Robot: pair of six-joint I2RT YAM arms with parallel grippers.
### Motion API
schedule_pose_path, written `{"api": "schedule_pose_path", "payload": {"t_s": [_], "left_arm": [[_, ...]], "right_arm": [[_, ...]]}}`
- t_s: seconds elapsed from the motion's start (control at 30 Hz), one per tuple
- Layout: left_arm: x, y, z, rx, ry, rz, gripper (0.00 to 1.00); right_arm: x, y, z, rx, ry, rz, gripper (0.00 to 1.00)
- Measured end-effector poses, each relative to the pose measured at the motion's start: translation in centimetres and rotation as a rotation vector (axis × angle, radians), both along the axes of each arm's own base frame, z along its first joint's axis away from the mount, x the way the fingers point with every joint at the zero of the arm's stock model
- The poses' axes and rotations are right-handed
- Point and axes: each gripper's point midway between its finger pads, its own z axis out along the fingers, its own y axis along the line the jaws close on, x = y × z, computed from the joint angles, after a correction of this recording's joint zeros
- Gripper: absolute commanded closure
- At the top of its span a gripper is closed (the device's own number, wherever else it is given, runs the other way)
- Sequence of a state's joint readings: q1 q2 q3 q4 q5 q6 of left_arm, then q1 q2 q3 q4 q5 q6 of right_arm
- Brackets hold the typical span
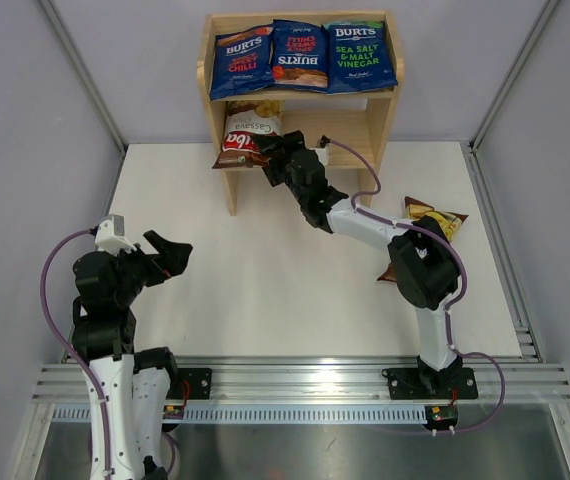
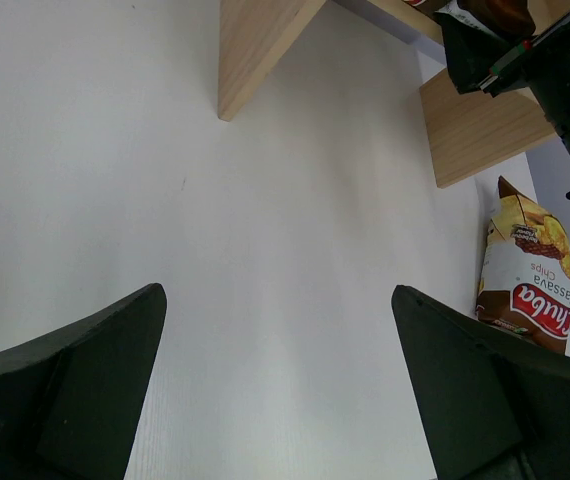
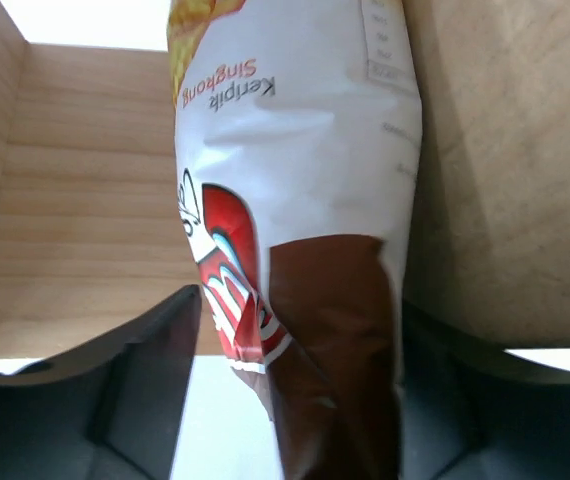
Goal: Place and organize the chips bags onto the shelf
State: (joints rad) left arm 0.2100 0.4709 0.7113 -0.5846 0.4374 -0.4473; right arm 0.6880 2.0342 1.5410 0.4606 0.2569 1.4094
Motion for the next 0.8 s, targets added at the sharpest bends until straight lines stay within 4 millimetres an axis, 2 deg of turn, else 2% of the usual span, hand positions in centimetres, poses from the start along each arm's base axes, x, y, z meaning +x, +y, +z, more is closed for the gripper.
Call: {"api": "schedule_pose_path", "payload": {"t_s": [0.03,0.23,0.47,0.6,0.8], "left_arm": [[0.0,0.0,0.0,0.000,0.000,0.000,0.01],[0.0,0.0,0.0,0.000,0.000,0.000,0.01],[0.0,0.0,0.0,0.001,0.000,0.003,0.01],[0.0,0.0,0.0,0.003,0.000,-0.001,0.01],[0.0,-0.3,0.0,0.005,0.000,-0.017,0.01]], "right_arm": [[-0.1,0.0,-0.3,-0.008,0.005,0.003,0.13],[-1.5,-1.2,-0.3,-0.044,0.023,-0.005,0.11],[-3.2,-3.5,0.1,-0.128,0.053,-0.041,0.01],[-5.0,-5.8,0.4,-0.190,0.057,-0.069,0.01],[-9.2,-10.5,2.7,-0.339,-0.034,-0.066,0.01]]}}
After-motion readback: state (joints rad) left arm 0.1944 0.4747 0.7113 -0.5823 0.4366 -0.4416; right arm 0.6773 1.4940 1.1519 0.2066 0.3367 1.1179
